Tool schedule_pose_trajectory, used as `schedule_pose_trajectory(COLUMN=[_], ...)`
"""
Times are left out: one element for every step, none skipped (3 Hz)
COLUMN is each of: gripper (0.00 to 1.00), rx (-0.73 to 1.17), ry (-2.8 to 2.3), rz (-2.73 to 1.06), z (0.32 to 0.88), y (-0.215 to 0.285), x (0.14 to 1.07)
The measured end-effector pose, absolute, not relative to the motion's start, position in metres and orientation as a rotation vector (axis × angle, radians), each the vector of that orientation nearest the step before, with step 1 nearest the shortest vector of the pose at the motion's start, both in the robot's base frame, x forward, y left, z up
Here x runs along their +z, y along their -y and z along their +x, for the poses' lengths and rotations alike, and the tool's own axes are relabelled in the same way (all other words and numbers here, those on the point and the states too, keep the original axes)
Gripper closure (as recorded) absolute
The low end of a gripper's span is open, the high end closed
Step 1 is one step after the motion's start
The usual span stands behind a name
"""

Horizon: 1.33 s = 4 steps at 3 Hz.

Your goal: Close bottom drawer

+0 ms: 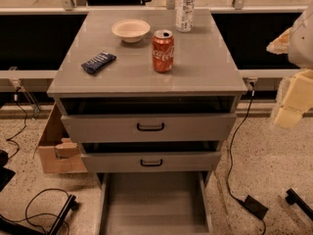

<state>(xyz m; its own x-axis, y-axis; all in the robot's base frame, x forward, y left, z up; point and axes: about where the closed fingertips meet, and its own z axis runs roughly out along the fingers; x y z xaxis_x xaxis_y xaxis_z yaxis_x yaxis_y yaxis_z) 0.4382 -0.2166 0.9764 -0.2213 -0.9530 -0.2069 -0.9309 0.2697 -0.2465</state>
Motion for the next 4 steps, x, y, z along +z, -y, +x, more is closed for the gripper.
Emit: schedule_pose_trajectory(gripper=[0.0, 0.0, 0.0, 0.0], rx=[-0.099, -0.143, -0.258, -0.349], ry=[-2.231, -2.233, -2.245, -2.276], rz=[-1.724, -1.729, -1.733, -1.717], z=[0.438, 0.437, 0.422, 0.401], y=[0.217, 0.216, 0.221, 0.231], x=[0.976, 0.982, 0.97, 0.932])
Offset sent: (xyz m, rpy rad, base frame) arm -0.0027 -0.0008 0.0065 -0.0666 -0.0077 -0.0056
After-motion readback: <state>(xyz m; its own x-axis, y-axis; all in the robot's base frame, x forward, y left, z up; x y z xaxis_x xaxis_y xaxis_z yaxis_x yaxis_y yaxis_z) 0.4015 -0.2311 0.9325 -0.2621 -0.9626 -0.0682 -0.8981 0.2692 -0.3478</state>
